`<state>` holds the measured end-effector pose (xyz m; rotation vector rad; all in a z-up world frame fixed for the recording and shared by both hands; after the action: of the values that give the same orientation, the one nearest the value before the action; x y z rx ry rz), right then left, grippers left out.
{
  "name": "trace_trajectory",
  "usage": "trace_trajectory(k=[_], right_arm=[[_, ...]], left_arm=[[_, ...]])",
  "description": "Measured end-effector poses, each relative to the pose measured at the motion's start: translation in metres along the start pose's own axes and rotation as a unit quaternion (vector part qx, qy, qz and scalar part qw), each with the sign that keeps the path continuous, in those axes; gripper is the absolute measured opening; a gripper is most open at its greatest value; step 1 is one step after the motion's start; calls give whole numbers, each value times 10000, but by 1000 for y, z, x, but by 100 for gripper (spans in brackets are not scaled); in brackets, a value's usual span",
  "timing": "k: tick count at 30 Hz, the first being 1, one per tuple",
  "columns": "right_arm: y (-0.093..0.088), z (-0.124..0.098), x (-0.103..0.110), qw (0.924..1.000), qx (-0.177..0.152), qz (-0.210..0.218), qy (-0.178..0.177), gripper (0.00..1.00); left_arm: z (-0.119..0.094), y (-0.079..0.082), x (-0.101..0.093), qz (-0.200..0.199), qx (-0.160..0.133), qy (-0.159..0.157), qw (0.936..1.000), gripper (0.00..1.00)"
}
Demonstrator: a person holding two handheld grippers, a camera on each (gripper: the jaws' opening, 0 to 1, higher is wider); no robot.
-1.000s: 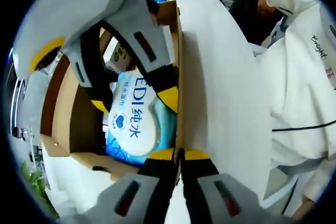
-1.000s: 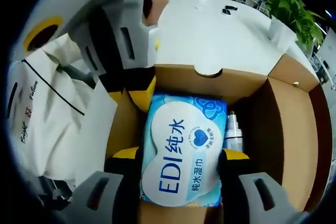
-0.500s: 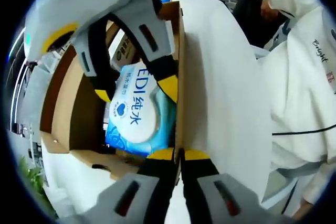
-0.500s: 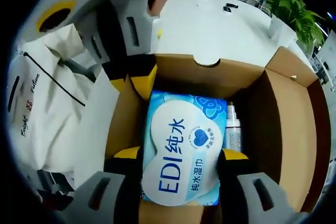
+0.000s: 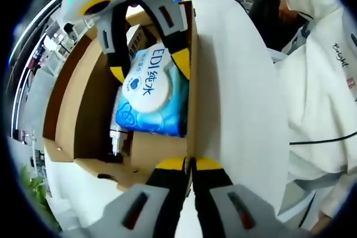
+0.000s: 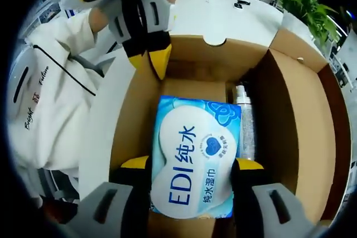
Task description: Operate the shoe box by opening the lid, removing the specified soft item, and placing it in the target area until the item is outside and the box remains undamaged.
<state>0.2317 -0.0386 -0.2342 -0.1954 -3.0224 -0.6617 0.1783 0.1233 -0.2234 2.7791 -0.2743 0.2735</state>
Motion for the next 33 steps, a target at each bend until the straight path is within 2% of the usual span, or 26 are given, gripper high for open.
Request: trace_trajectory(k=[5, 9, 15, 19, 22, 28, 33], right_arm=[[-12, -6, -3, 10000, 22, 26, 2, 59], [-21, -8, 3, 10000, 65, 19, -1, 59], [-27, -15, -16, 9995, 325, 4, -40, 59], [-32, -20, -18, 9970, 770, -34, -101, 59], [-29, -20, -23, 9965, 826, -25, -137, 59], [-23, -11, -25, 9925, 1183, 25, -306, 64], [-21, -3, -22, 9923, 1163, -6, -430, 66]], left_arm=[[0, 0, 0, 14, -10, 4, 10000, 3], [0, 0, 0, 8, 7, -11, 10000, 3], [0, 0, 0, 6, 12, -9, 10000, 3], [0, 0, 0, 9, 4, -2, 10000, 3], [0, 0, 0, 8, 17, -18, 10000, 3], [0, 0, 1, -1, 27, -21, 10000, 3], [0, 1, 1, 1, 38, 2, 10000, 3]])
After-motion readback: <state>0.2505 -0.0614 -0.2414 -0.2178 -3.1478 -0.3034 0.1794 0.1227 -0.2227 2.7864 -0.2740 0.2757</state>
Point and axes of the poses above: the point that each gripper's makers call its tool centre point, and the gripper's own axes: z roughly forward along the fingers, x roughly to its left, y roughly out of its top, the point moved 9 cm from there along -z, roughly backward along the fingers, and after that the axes turned 11 degrees about z, right-handed, at the moved point
